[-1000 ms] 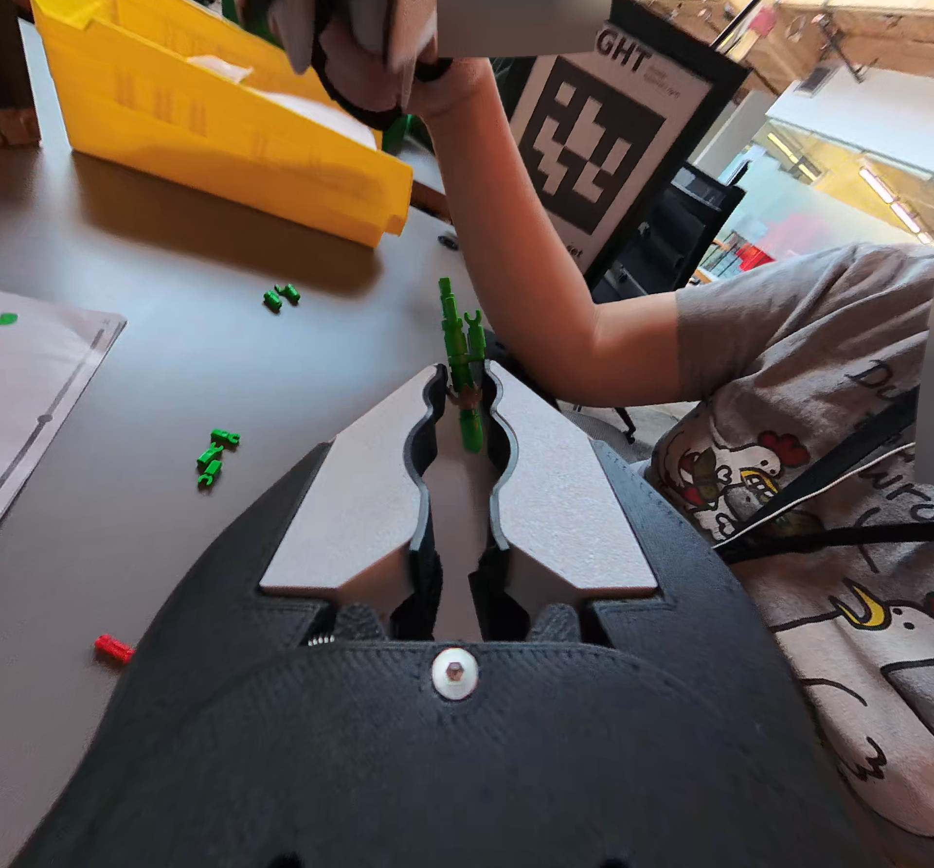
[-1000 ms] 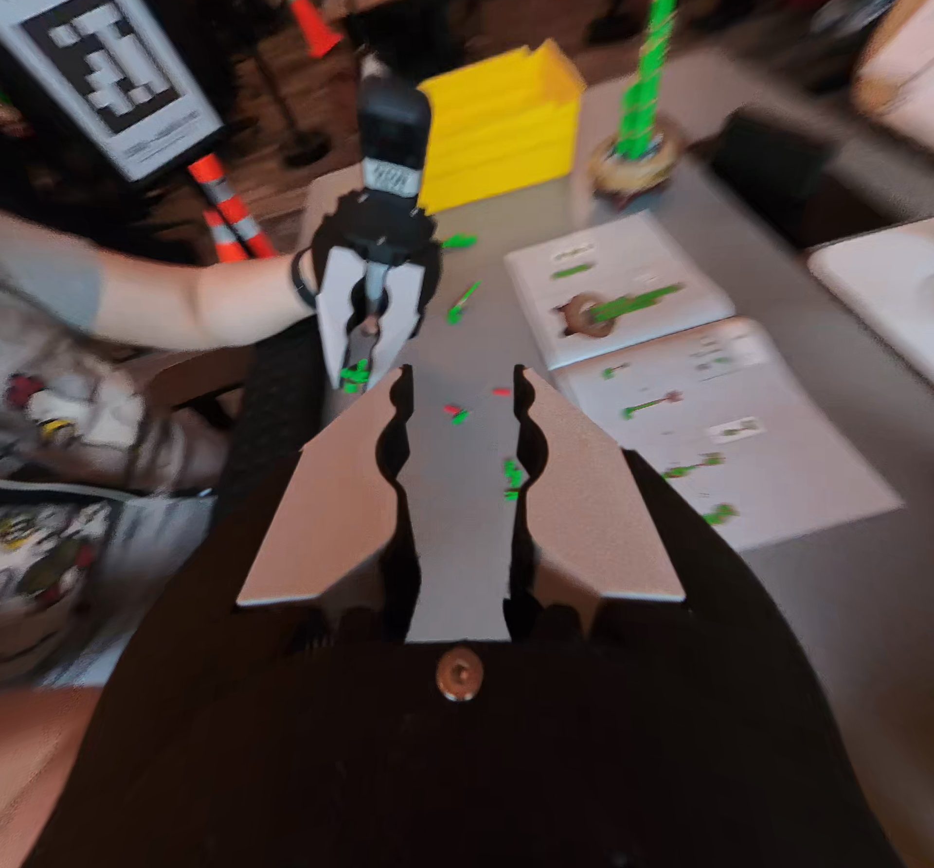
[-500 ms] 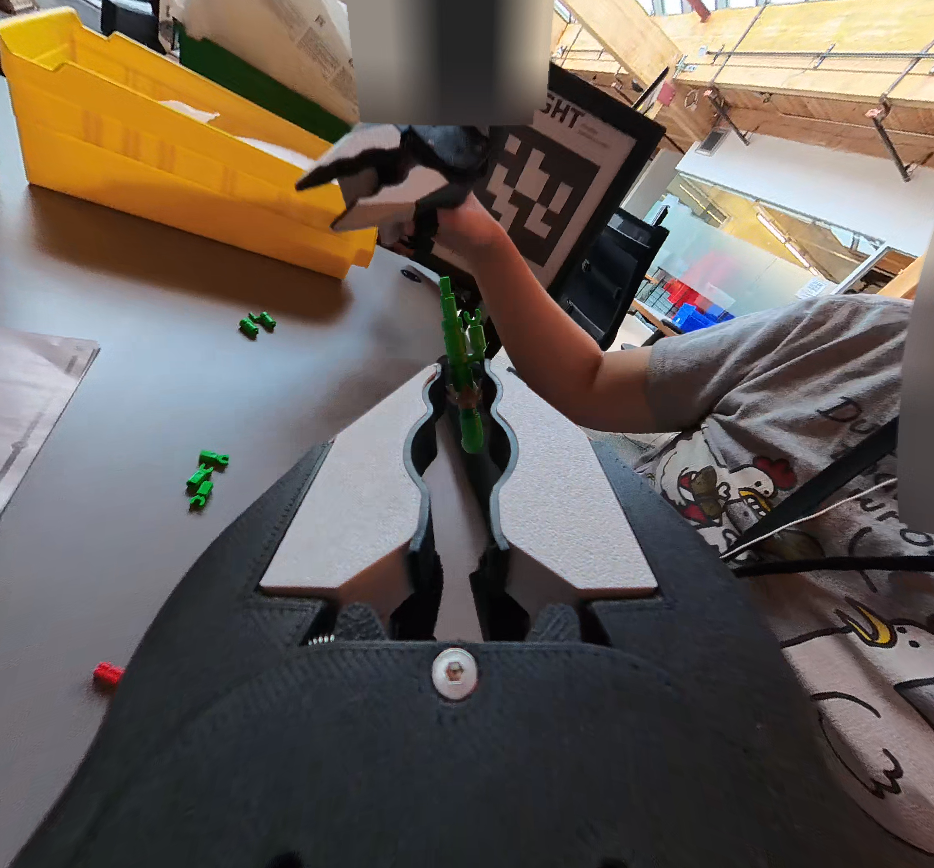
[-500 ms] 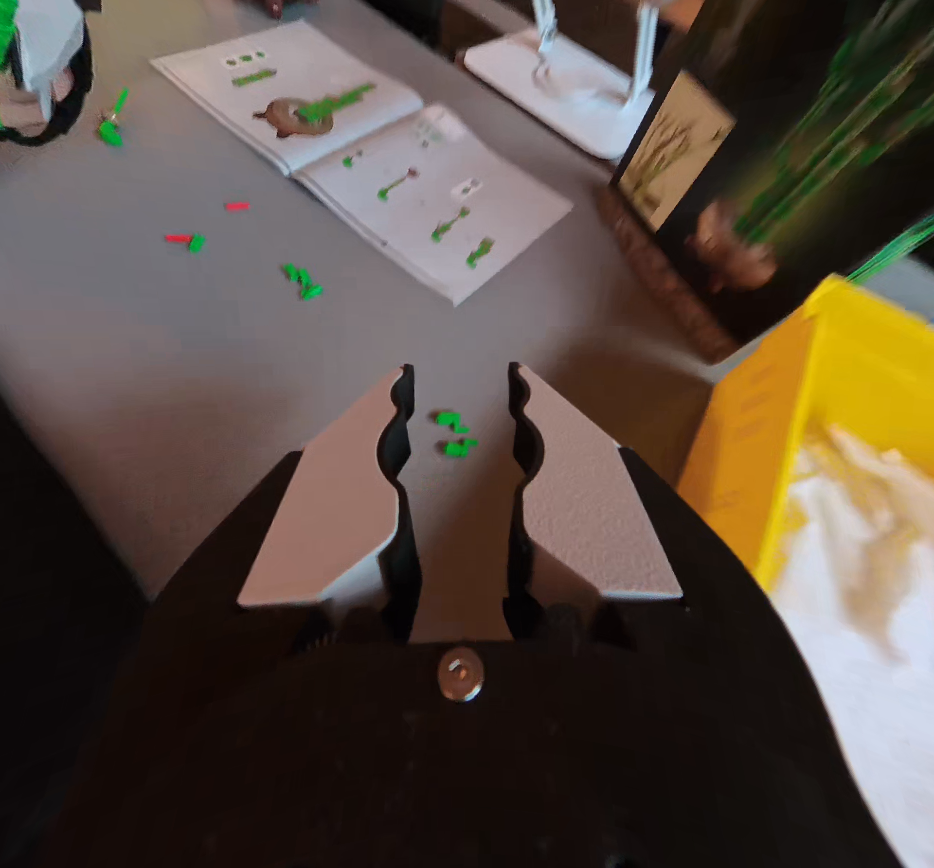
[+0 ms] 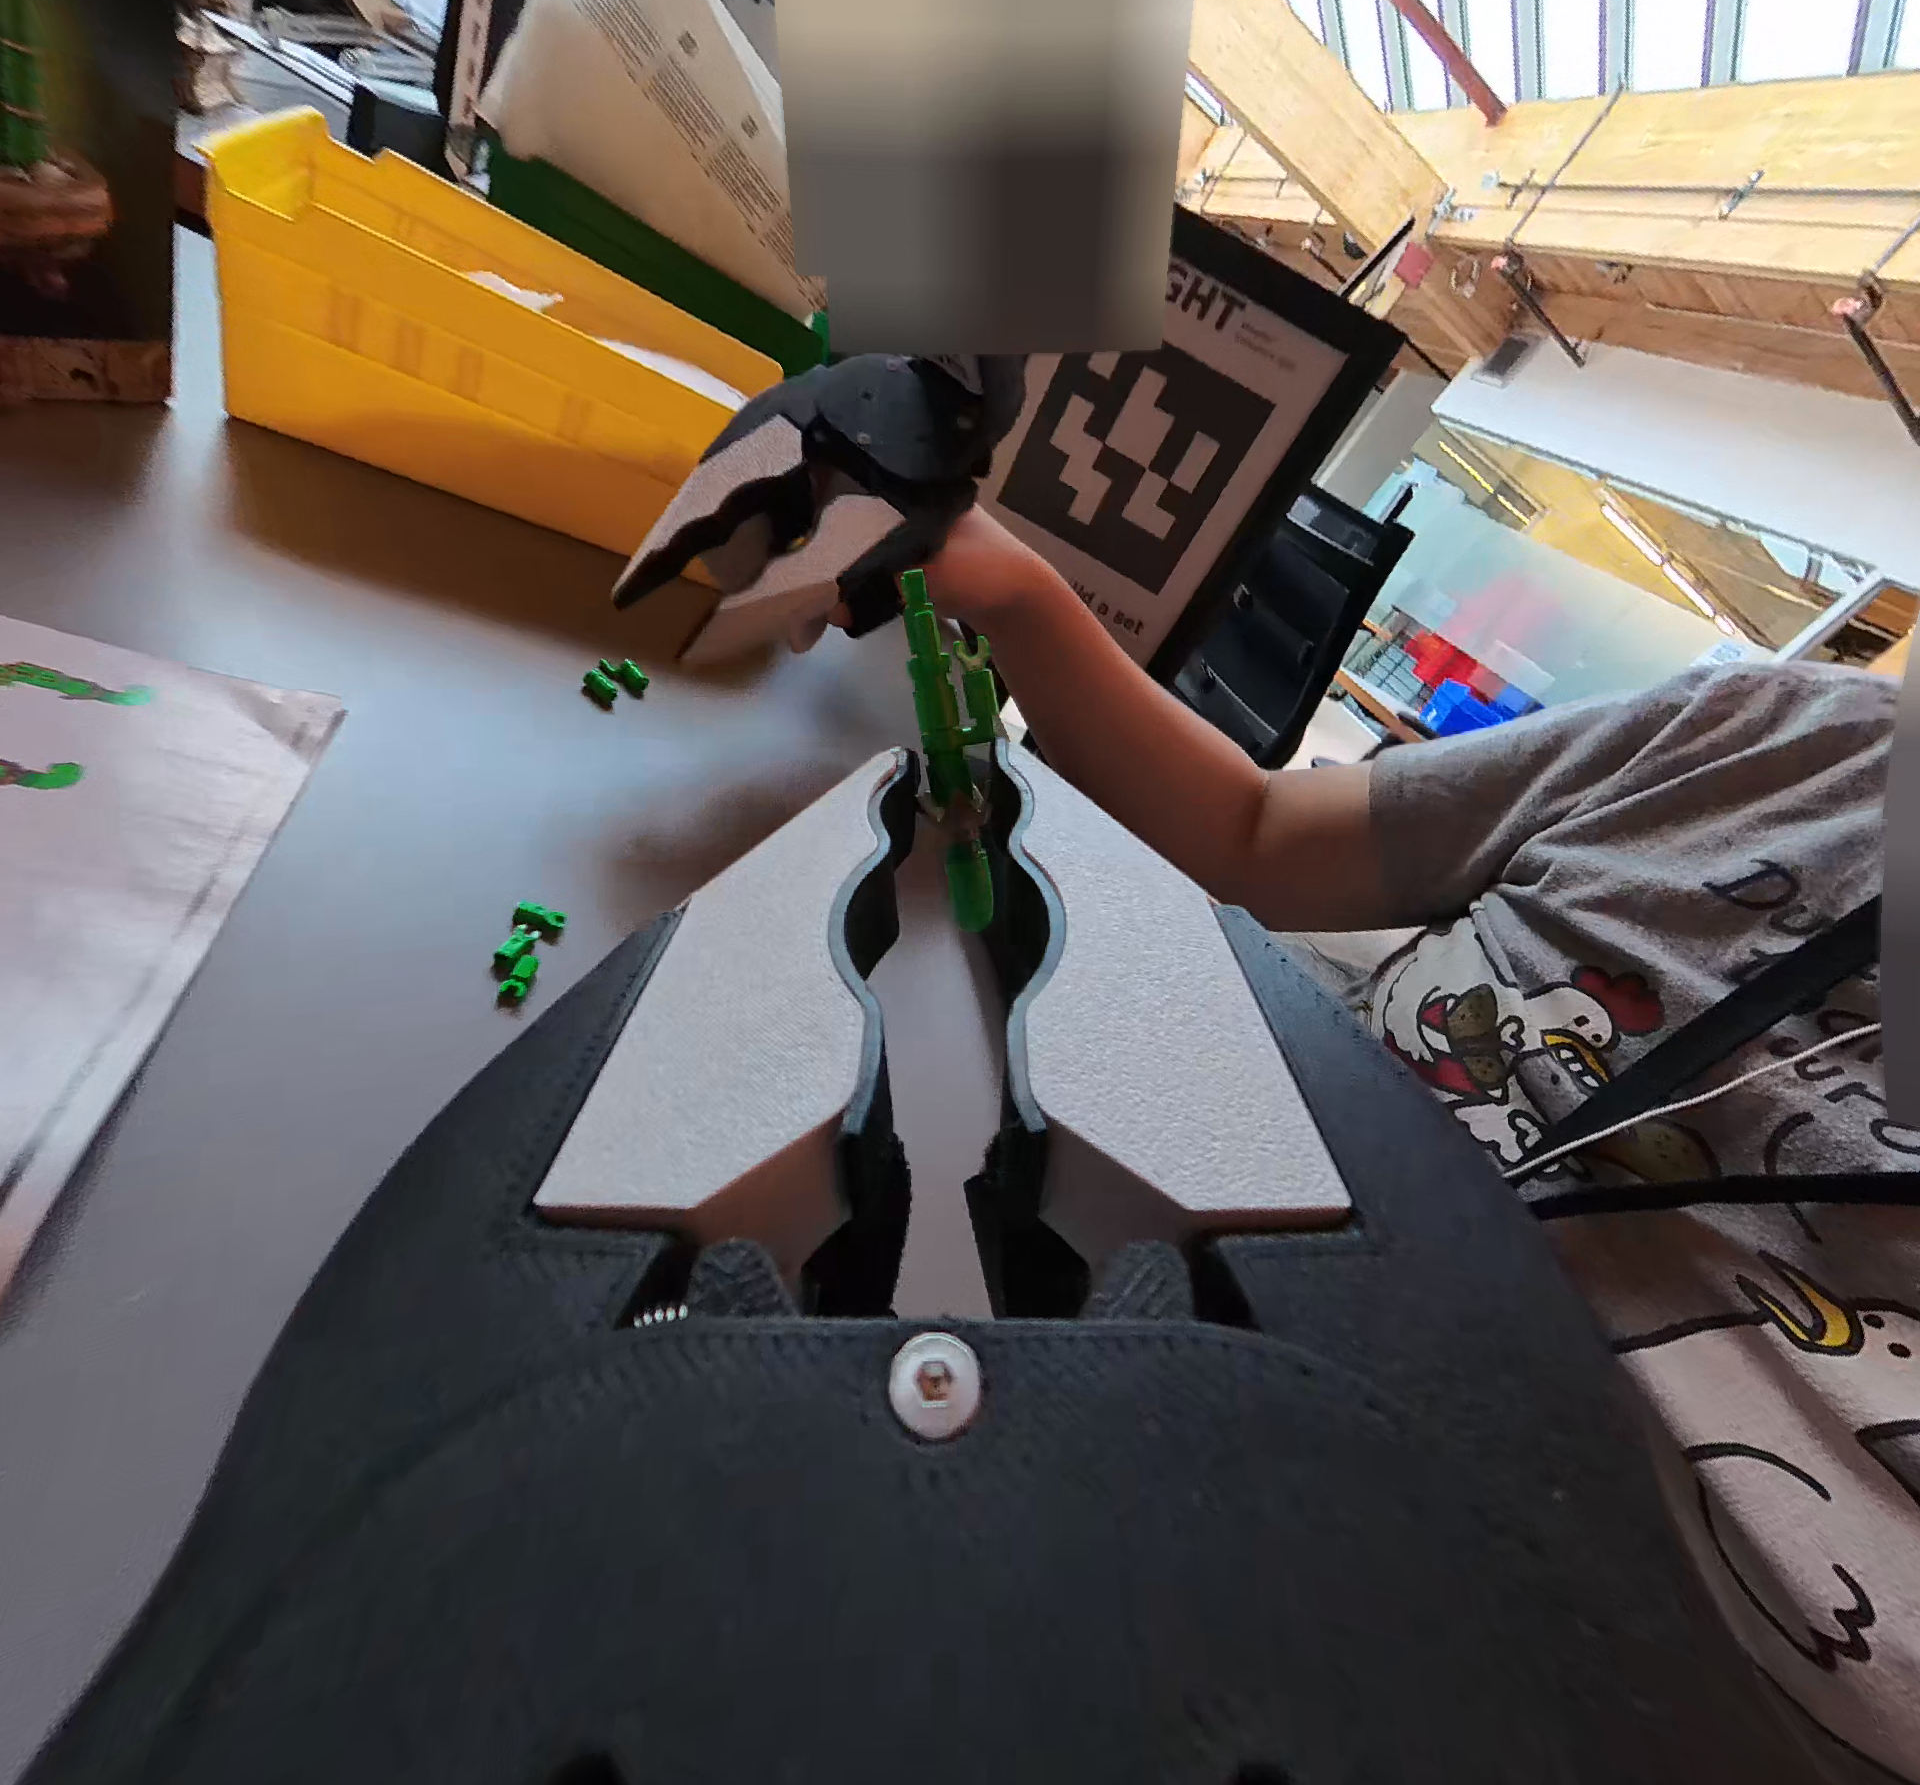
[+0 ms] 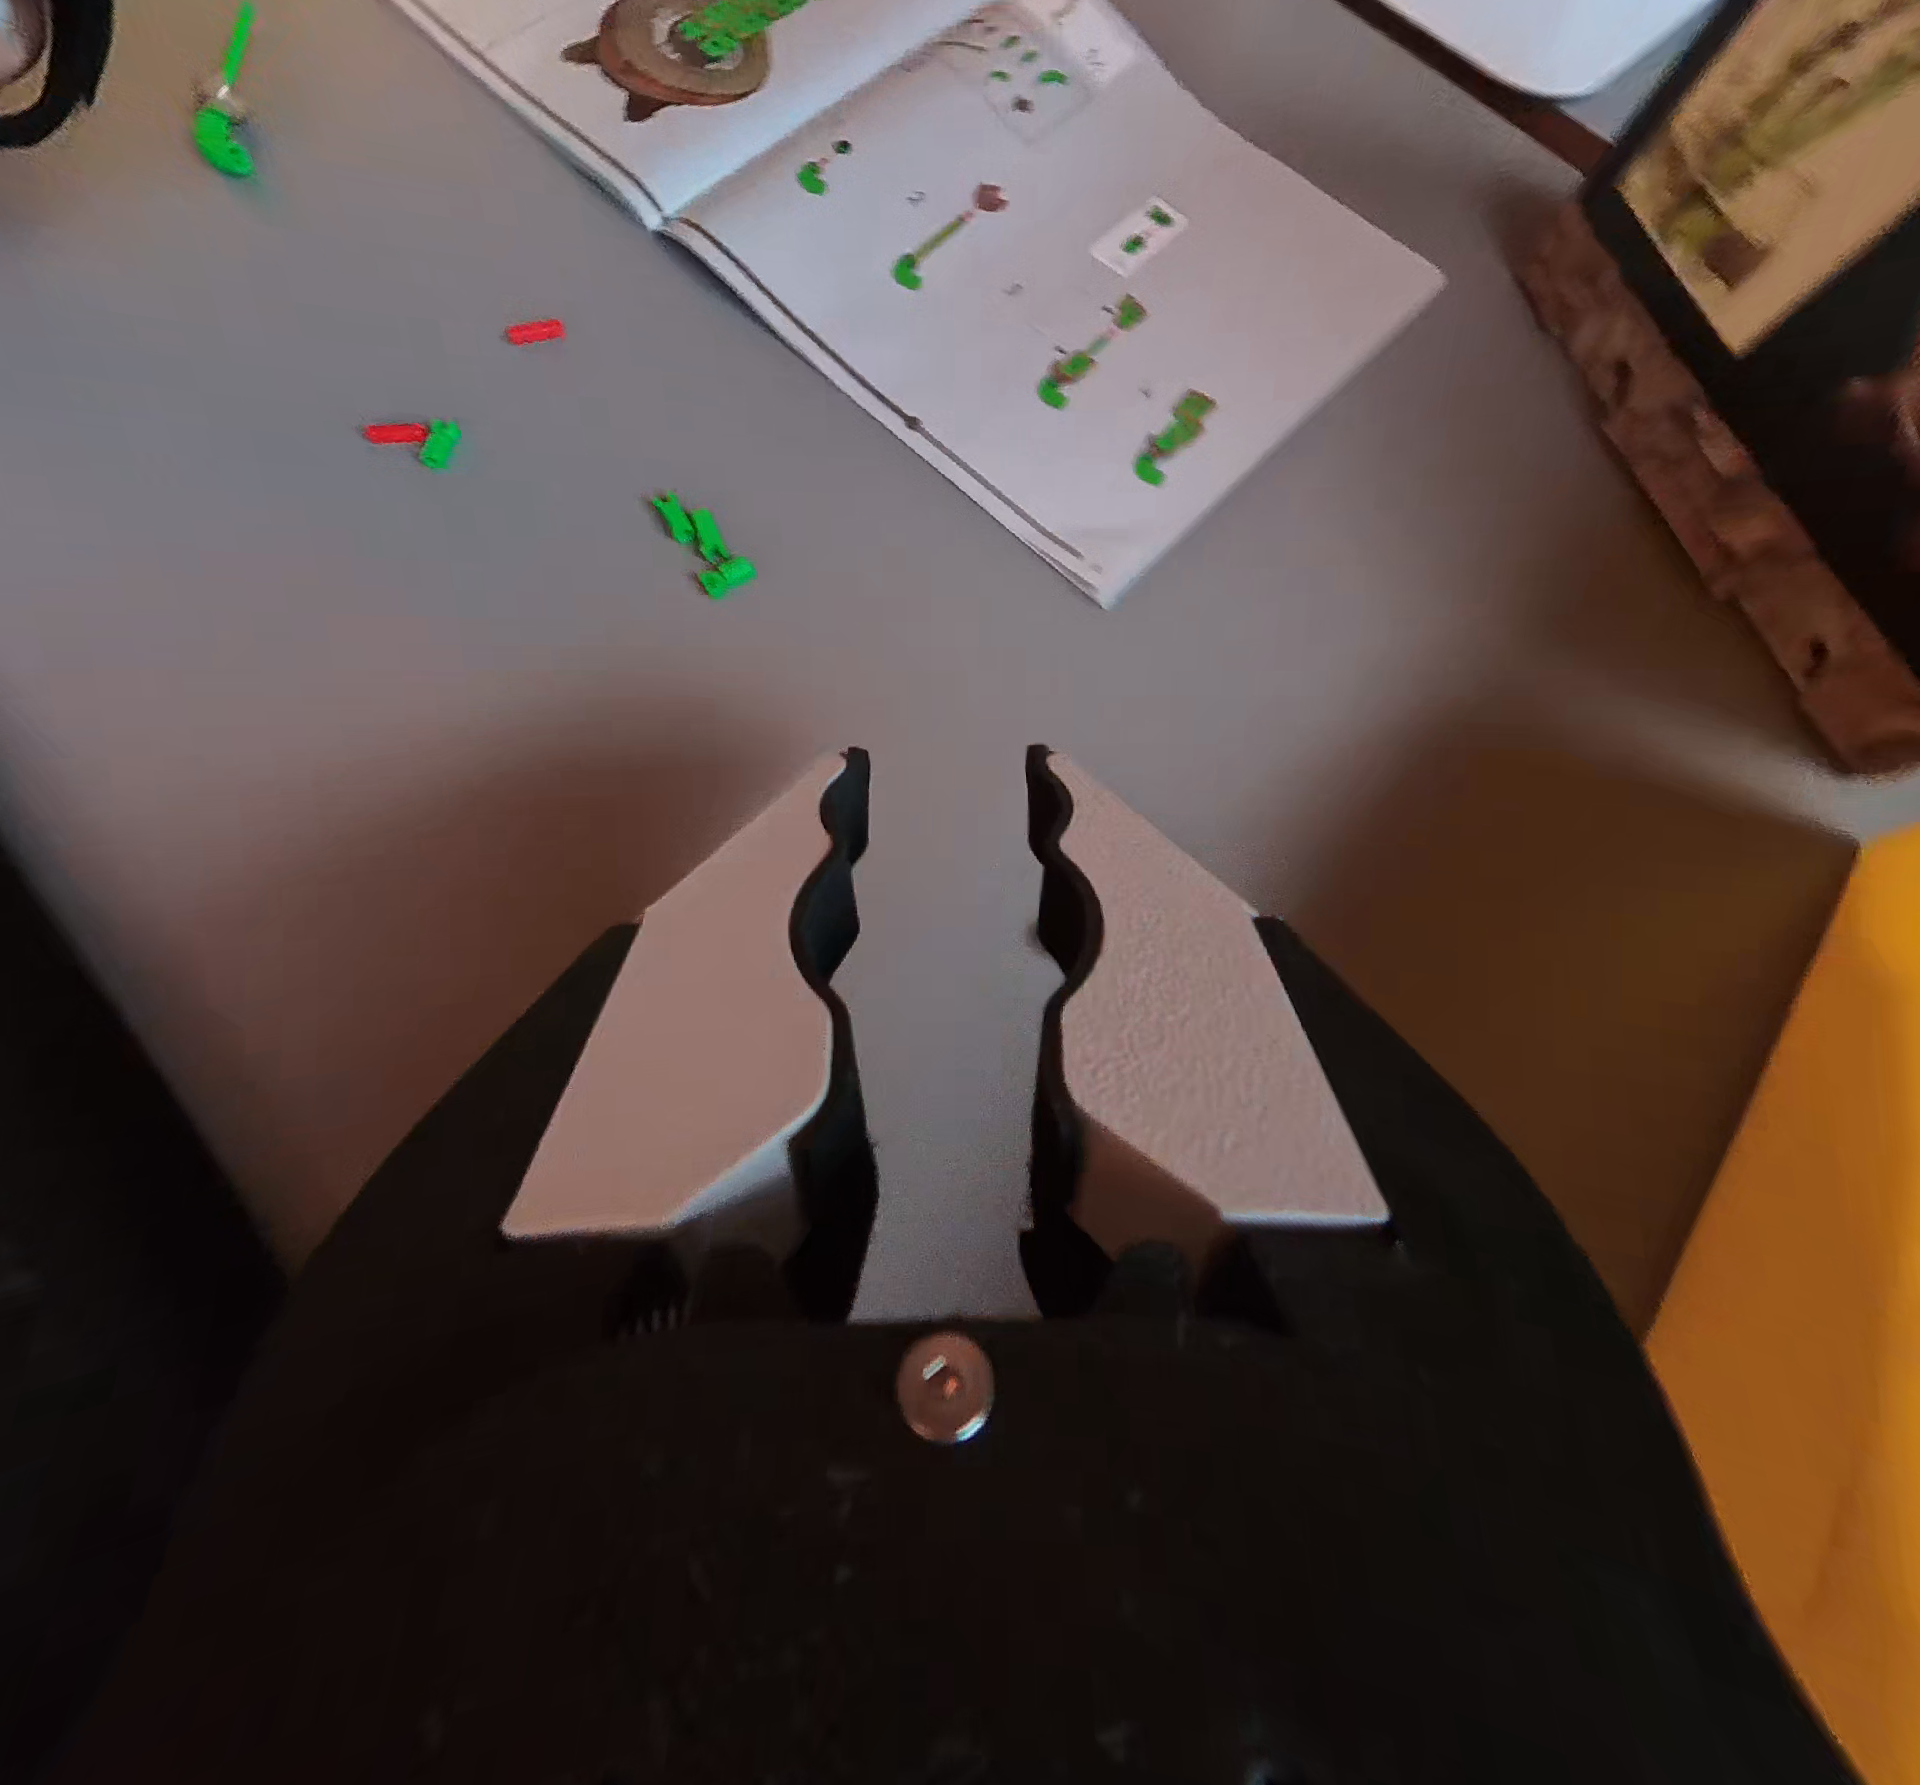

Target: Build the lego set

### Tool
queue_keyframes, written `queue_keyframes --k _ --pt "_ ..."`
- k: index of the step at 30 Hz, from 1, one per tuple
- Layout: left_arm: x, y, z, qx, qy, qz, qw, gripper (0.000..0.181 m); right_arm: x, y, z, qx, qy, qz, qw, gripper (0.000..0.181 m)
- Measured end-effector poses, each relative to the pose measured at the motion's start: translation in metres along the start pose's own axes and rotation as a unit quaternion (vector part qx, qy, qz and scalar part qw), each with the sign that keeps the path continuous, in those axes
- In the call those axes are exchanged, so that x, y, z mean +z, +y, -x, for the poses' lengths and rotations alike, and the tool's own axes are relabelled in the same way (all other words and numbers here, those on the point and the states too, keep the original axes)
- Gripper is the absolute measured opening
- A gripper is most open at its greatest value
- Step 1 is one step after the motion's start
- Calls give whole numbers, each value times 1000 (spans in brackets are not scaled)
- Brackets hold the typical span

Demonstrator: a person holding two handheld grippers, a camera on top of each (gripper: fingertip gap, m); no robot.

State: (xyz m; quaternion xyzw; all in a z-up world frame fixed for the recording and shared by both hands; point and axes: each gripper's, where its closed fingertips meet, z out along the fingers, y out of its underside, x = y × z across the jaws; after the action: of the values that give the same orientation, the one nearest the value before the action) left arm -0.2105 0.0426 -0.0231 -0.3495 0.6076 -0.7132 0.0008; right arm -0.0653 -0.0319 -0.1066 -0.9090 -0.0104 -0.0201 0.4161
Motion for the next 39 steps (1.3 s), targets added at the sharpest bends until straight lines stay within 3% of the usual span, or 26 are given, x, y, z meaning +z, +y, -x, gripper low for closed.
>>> queue_keyframes --k 5,8,11,16,19,26,32,39 --pt "-18 -9 9 -4 -19 -27 999 12 41 -31 46 -57 -62 9 996 27" --pt "-21 -11 9 -6 -17 -32 999 12 67 -24 64 -92 -106 53 989 21" --pt "-21 -11 9 -4 -18 -29 999 12 79 -17 57 -64 -87 101 989 14" --pt "-22 -12 9 0 -22 -26 999 12 81 -15 53 79 -36 96 992 14" --pt "-21 -12 9 1 -23 -26 999 12 84 -11 61 121 -6 76 990 15" --pt "-19 -10 8 3 -24 -19 1000 12 88 -5 59 84 55 88 991 7" --pt "-16 -6 6 6 -24 -5 1000 12 83 0 57 62 30 89 994 5" --pt "-11 16 5 5 -19 66 998 12 63 -9 49 -58 31 33 997 5"
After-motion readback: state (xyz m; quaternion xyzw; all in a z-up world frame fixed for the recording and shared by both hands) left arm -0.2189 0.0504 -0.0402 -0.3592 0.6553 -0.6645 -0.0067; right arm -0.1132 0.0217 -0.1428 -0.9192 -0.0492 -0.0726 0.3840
